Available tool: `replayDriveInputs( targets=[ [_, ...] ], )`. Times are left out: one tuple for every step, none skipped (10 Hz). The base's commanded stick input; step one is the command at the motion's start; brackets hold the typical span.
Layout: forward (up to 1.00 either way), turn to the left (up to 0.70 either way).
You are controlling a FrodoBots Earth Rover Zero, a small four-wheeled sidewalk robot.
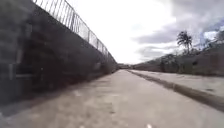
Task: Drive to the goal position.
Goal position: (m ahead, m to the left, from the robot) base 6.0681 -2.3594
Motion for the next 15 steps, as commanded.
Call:
replayDriveInputs(
  targets=[
    [1.00,0.00],
    [1.00,0.00],
    [1.00,0.00],
    [1.00,0.00],
    [1.00,0.00],
    [1.00,0.00],
    [1.00,0.00],
    [1.00,-0.27],
    [1.00,-0.27],
    [1.00,-0.27],
    [1.00,0.00],
    [1.00,0.00],
    [1.00,0.00],
    [1.00,0.00],
    [1.00,0.00]
  ],
)
